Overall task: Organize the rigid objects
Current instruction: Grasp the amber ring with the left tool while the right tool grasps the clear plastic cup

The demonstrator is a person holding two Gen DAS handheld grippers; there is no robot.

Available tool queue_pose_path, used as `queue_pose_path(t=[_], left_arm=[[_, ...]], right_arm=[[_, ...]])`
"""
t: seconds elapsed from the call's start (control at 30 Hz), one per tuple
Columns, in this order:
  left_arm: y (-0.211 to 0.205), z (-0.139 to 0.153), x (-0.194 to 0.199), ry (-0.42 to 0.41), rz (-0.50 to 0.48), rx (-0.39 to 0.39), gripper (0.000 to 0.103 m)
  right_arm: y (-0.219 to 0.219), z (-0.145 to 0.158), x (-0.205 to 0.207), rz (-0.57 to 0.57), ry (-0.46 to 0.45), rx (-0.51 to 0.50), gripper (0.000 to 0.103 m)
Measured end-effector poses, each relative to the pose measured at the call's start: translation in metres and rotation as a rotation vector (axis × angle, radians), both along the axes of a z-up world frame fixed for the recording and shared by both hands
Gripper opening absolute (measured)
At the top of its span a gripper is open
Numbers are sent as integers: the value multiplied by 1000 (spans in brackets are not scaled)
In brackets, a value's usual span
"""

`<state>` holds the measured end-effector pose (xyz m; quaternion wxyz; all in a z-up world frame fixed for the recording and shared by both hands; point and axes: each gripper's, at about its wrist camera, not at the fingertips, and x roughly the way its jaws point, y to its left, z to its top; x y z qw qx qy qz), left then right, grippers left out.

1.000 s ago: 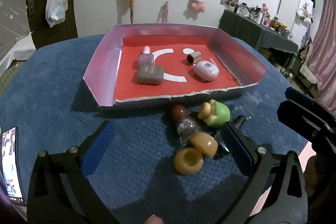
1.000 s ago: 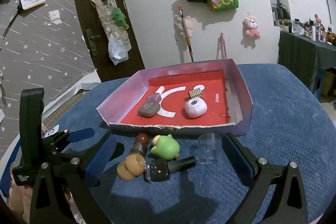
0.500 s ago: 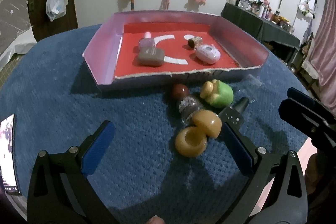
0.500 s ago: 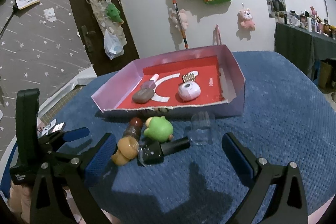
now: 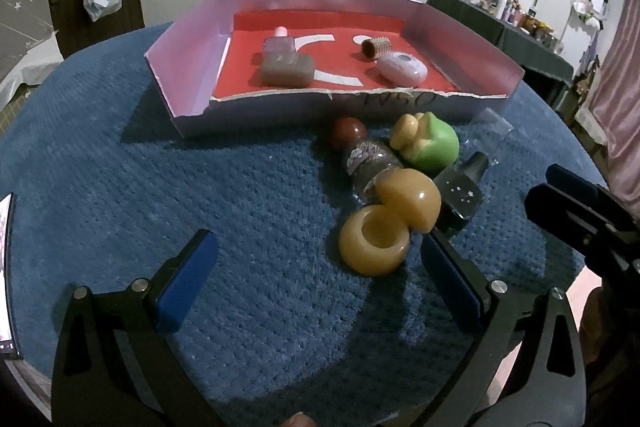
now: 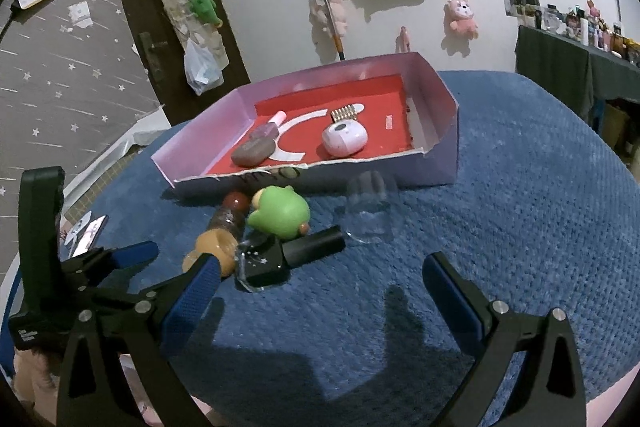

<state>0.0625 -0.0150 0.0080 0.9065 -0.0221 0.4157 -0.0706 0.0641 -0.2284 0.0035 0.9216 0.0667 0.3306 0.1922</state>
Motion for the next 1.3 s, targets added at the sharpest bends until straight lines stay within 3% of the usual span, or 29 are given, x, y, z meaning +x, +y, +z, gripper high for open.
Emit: queue_pose_path(t=[0.27,0.43,0.87,0.97,1.07,1.23,1.3], left_arm=[[-3,-2,2,-3,1,33,103],[-4,-3,4,-6,1,44,103],[-7,-5,6,-28,7,60,102],[-9,-4,3,-44,-4,58,94],[-11,-2,1,-61,-17,58,75],[-6,1,1,-72,-20,27,41],[-5,2,1,-72,-23,21,36]], right_arm=[[6,-9,4,13,19,-56,103],[-3,-7,14,-37,23,-65,103],[-15,-3,55,-110,74,-40,78],[-13,-6,62,-112,89,-44,68],[-13,-8,68,-114,107,-41,58],[-8,-11,70,-102,120,-54,52],[-6,-11,69,-86,126,-49,44]])
